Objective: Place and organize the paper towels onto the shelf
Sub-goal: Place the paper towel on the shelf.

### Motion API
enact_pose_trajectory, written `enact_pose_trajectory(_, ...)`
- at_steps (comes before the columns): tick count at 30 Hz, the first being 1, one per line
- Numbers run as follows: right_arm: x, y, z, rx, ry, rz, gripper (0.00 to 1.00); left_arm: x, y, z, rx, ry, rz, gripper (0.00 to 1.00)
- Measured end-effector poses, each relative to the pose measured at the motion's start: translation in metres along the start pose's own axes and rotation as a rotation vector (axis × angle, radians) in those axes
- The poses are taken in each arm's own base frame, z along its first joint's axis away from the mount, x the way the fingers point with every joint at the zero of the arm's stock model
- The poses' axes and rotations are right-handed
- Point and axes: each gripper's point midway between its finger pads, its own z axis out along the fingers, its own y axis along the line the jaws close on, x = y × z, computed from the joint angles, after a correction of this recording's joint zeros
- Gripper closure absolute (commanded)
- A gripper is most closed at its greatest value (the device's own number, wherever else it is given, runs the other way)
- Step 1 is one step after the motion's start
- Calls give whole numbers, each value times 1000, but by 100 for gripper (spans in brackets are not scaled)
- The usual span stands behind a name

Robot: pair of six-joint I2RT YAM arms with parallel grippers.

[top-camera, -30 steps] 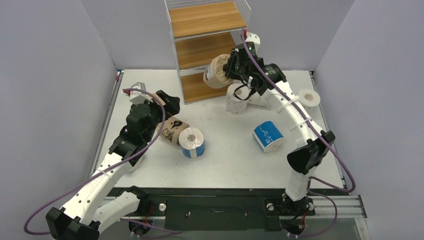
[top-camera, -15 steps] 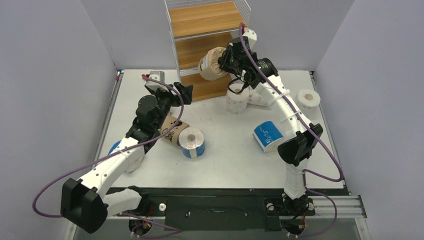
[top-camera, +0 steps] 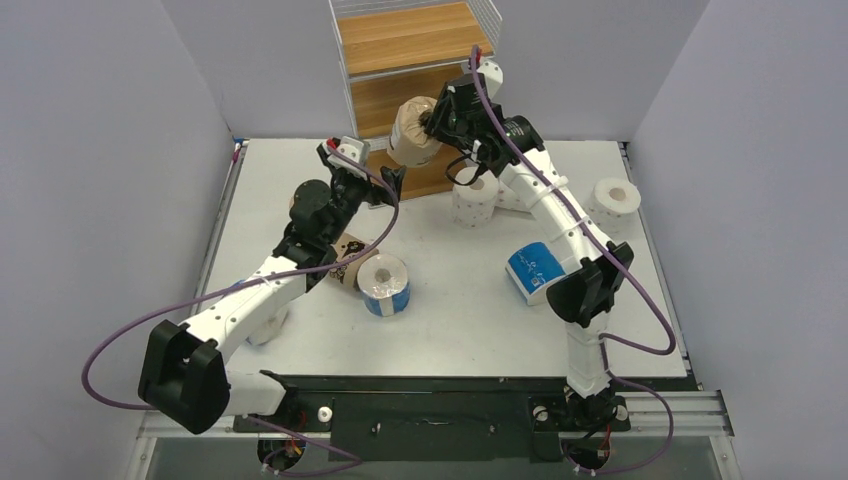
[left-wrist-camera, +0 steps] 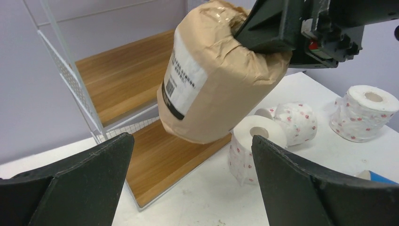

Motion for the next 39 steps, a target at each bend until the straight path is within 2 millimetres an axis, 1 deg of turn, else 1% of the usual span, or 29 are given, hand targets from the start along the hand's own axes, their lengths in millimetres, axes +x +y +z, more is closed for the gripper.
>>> enact_pose_trajectory(4, 4, 3, 3, -11, 12, 6, 61, -1, -5, 11, 29, -11, 49, 4)
enact_pose_trajectory(7, 4, 6, 4, -24, 13, 17, 65, -1, -8, 20, 41, -13, 70, 4)
enact_pose_trajectory(10, 4, 11, 7, -40, 10, 29, 67, 4, -8, 29, 43, -4, 85, 4)
enact_pose_trajectory(13, 6, 12, 8, -49, 20, 29, 69, 11, -9, 34, 45, 9, 92, 4)
enact_pose_trajectory(15, 7, 13, 8, -52, 23, 28, 70, 12, -9, 34, 46, 11, 92, 4)
enact_pose_trajectory(18, 8, 14, 8, -57, 27, 28, 71, 8, -10, 34, 45, -5, 91, 4)
enact_pose_trajectory(22, 7, 16, 9, -67, 22, 31, 71, 2, -9, 28, 45, -23, 90, 4)
enact_pose_trajectory(26, 7, 18, 10, -78, 23, 33, 71, -16, -10, 19, 45, -65, 89, 4)
enact_pose_trajectory(30, 6, 24, 9, -95, 16, 36, 71, -29, -10, 16, 45, -100, 90, 4)
enact_pose_trajectory(36, 8, 32, 7, -115, 14, 40, 71, -29, -10, 16, 45, -100, 90, 4)
enact_pose_trajectory(39, 9, 35, 7, -124, 16, 44, 72, -24, -10, 18, 44, -90, 91, 4)
